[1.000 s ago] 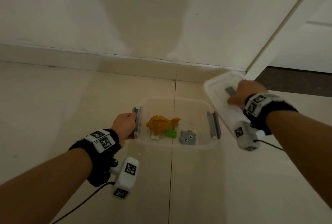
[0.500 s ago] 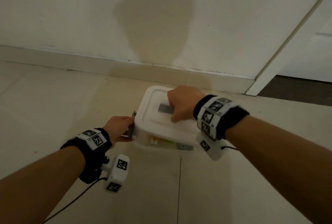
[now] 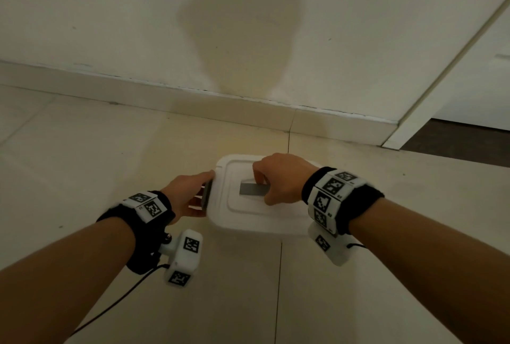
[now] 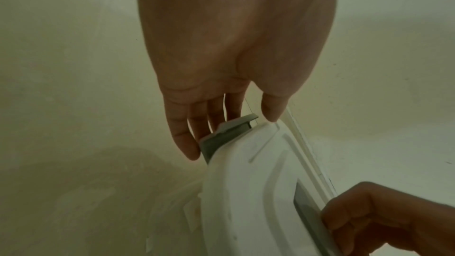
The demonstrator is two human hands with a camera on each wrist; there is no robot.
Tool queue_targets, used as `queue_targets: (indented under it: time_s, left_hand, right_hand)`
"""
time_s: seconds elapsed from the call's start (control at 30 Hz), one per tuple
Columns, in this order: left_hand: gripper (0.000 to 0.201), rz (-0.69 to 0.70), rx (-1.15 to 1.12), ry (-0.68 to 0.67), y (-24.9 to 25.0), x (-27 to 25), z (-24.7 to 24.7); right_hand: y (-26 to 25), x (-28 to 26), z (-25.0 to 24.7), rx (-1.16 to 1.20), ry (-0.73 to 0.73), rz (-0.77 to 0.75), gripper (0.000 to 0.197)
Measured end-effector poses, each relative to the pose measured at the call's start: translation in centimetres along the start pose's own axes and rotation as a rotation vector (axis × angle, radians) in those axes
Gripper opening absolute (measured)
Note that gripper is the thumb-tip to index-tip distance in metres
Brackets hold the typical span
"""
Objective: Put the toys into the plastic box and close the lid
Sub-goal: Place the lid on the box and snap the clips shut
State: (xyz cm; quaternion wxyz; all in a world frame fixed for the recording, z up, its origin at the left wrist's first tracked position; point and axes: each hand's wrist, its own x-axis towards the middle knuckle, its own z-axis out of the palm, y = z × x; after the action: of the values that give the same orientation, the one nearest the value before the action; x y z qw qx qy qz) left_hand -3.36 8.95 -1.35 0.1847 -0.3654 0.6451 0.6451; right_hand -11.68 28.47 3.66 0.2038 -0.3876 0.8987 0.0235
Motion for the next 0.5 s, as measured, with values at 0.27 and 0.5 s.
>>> queue_targets:
  time_s: [0.27,0.5]
  left_hand:
    - [0.041,0.011,0.082,0.041,0.3,-0.3,0.4]
    - [0.042,0.052,0.165,0.079,0.7,-0.8,0.9]
  right_hand:
    - [0.9,-0.4,0.0,0.102,-0.002,-0.007,0.03]
    - [5.2,-3.0,0.8,0.452,0.234,0.605,0.073]
